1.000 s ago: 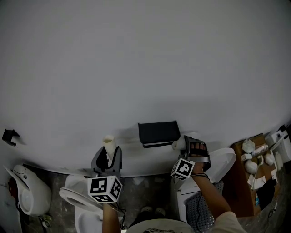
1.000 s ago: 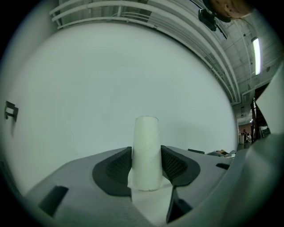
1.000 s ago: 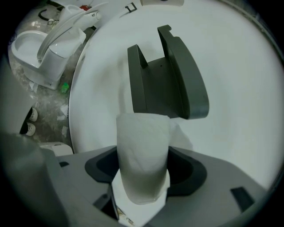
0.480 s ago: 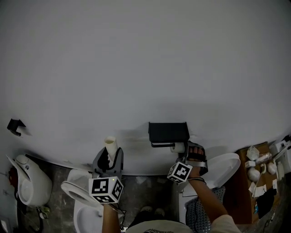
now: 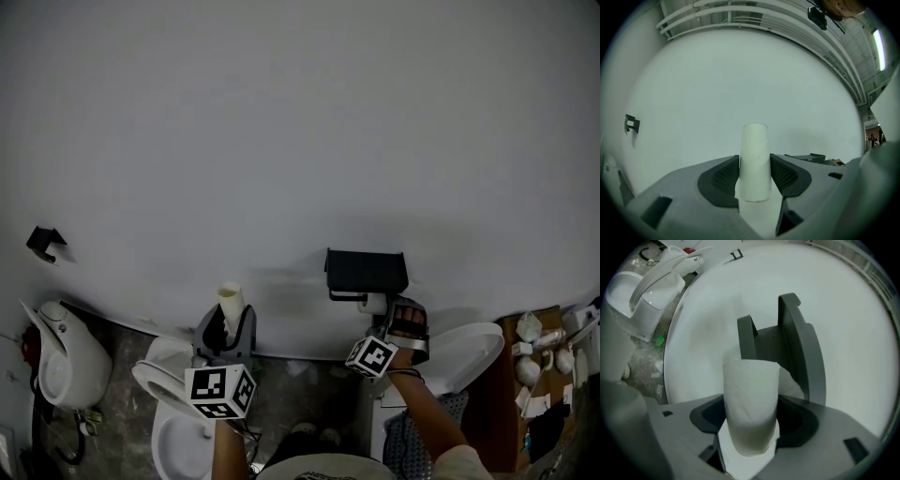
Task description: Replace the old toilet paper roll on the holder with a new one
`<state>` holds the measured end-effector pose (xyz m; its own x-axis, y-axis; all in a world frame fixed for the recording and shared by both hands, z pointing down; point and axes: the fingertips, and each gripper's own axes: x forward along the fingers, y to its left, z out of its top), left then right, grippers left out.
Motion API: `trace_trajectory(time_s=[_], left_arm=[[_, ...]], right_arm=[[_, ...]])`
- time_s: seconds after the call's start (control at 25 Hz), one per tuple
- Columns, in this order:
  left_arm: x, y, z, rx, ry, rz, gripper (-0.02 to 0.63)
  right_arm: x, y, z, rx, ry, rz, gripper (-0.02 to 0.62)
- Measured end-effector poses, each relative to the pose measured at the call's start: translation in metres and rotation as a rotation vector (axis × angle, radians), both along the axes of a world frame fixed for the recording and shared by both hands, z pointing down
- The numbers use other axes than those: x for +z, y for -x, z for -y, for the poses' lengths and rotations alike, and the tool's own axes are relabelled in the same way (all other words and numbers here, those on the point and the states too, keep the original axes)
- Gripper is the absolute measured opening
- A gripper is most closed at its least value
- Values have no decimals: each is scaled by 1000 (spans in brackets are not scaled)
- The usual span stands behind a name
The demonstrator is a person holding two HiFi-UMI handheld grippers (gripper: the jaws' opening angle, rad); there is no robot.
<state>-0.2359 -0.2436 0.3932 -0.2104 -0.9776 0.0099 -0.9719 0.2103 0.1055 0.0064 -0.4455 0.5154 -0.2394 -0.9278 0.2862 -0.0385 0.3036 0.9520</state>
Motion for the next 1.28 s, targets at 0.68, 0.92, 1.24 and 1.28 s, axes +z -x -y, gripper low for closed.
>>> trace_trajectory(time_s=[0.68, 0.92, 1.24, 1.28], left_arm=[[-7, 13, -26, -46, -6, 29, 204], [-9, 4, -19, -21, -8, 28, 204], [-17, -18, 7, 39, -17, 24, 204], [-19, -21, 10, 47, -22, 24, 204]], right_arm=[[1, 55, -32, -133, -45, -21, 309], [-2, 52, -53, -164, 48, 84, 379], [-46, 21, -91, -155, 372, 680, 302], [-59, 13, -90, -148, 391, 774, 285]])
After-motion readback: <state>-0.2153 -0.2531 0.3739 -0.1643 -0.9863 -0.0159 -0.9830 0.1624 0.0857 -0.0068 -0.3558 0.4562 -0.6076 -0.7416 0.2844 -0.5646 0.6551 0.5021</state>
